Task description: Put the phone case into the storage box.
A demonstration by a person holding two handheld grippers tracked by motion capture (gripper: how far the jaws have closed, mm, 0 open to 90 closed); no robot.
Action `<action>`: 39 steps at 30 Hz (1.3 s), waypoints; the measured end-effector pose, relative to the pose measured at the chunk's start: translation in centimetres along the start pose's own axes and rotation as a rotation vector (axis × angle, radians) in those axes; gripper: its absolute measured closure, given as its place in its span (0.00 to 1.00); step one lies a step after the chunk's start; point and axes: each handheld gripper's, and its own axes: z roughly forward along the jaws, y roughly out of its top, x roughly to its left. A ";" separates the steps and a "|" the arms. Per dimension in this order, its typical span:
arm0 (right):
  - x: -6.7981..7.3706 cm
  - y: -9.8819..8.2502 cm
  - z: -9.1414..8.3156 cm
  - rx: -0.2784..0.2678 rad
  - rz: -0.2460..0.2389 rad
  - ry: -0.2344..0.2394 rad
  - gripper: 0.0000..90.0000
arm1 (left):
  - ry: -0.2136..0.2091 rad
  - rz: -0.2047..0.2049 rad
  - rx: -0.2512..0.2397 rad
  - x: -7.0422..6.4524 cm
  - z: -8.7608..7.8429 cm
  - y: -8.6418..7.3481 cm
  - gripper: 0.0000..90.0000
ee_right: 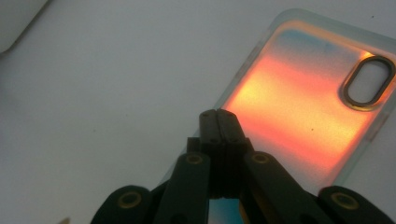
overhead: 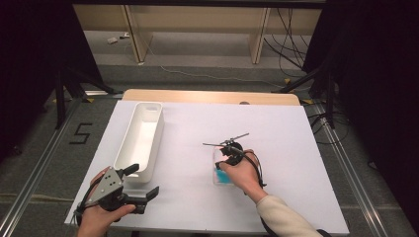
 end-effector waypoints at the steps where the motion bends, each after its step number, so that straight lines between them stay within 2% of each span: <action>1: 0.1 0.0 0.0 0.015 0.009 0.006 1.00 | -0.001 -0.003 0.001 -0.1 0.0 0.0 0.02; 8: 0.4 -0.1 0.6 0.035 -0.005 0.009 1.00 | 0.000 -0.004 0.003 -0.1 0.0 0.0 0.02; 19: 0.2 0.1 0.4 0.024 0.003 0.007 1.00 | 0.003 -0.002 0.004 -0.1 -0.1 0.0 0.02; 21: -0.2 0.4 -0.4 0.005 0.008 -0.009 1.00 | 0.003 0.001 0.002 -0.1 -0.1 0.1 0.02; 22: -0.5 0.6 -0.9 -0.010 0.011 -0.054 1.00 | 0.003 0.001 0.001 0.0 -0.1 0.0 0.02; 23: -1.0 0.8 -1.5 -0.026 -0.021 -0.087 0.95 | 0.003 0.002 0.001 0.0 -0.1 0.1 0.02; 24: -1.3 1.0 -2.0 -0.016 -0.032 -0.133 0.93 | 0.004 0.002 0.001 0.0 -0.1 0.1 0.02; 25: -1.6 1.2 -2.6 0.016 -0.004 -0.147 0.91 | 0.003 0.000 0.002 0.0 -0.1 0.1 0.02; 27: -2.1 1.4 -3.2 0.028 0.046 -0.148 0.87 | 0.002 0.000 0.002 -0.1 -0.1 0.1 0.02; 28: -2.7 1.5 -3.5 0.058 0.028 -0.164 0.85 | 0.002 -0.001 0.003 -0.1 -0.1 0.1 0.02; 29: -2.8 1.6 -3.7 0.084 0.048 -0.173 0.85 | 0.002 -0.005 0.003 -0.1 -0.1 0.1 0.02; 30: -3.0 1.6 -3.8 0.085 0.083 -0.161 0.85 | 0.003 -0.003 0.004 -0.1 -0.1 0.1 0.02; 32: -3.3 1.7 -3.9 0.139 0.085 -0.162 0.81 | 0.003 -0.005 0.003 -0.1 -0.1 0.1 0.02; 33: -3.4 1.7 -3.9 0.133 0.071 -0.149 0.80 | 0.003 -0.007 0.004 -0.1 -0.1 0.1 0.02; 34: -3.3 1.8 -3.9 0.138 0.110 -0.134 0.80 | 0.002 -0.006 0.002 -0.1 -0.1 0.1 0.02; 35: -3.2 1.8 -3.7 0.164 0.113 -0.149 0.76 | 0.002 -0.004 0.002 -0.1 -0.1 0.1 0.02; 36: -3.3 1.8 -3.6 0.190 0.091 -0.147 0.74 | 0.002 -0.001 0.002 0.0 -0.1 0.1 0.02; 37: -3.2 2.0 -3.6 0.189 0.100 -0.141 0.72 | -0.001 -0.027 0.012 -0.2 -0.2 0.0 0.02; 38: -3.2 2.1 -3.5 0.186 0.116 -0.153 0.71 | -0.002 -0.028 0.012 -0.2 -0.2 0.0 0.02; 39: -3.3 2.1 -3.4 0.193 0.100 -0.150 0.68 | 0.000 -0.019 0.006 -0.2 -0.2 0.0 0.02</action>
